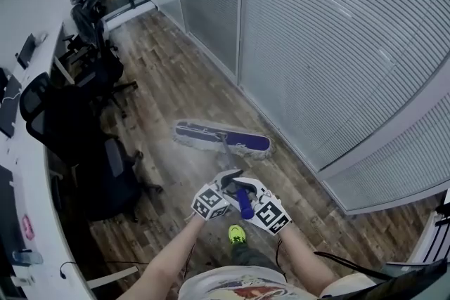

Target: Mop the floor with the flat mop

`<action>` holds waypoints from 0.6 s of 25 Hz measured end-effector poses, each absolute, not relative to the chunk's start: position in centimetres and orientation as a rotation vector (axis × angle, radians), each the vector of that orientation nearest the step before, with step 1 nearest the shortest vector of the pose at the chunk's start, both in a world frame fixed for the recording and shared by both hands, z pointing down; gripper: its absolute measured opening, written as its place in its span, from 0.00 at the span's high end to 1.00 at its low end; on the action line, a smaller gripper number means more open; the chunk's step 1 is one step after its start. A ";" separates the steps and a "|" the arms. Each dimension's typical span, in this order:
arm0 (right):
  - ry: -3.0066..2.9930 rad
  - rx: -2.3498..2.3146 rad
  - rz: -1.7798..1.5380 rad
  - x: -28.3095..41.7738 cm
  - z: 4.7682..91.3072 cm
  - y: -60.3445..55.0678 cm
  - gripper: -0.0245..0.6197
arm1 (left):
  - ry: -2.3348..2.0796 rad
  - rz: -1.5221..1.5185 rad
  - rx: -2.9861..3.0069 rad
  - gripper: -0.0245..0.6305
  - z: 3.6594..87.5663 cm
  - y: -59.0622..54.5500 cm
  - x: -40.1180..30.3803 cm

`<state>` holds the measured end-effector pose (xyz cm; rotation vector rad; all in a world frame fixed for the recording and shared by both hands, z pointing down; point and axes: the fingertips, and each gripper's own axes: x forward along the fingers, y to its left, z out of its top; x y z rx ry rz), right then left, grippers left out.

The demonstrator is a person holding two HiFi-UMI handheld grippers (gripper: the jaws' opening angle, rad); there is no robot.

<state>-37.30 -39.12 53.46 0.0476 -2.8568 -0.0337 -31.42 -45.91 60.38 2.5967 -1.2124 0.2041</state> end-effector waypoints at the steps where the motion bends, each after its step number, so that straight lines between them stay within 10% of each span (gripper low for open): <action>1: -2.848 0.065 -0.031 -37.1 53.6 -38.6 0.71 | -1.207 0.200 2.598 0.61 60.4 -45.3 -31.2; 15: -2.710 0.263 -0.055 -31.0 53.8 -14.9 0.72 | -1.030 0.059 2.676 0.59 59.6 -21.0 -24.0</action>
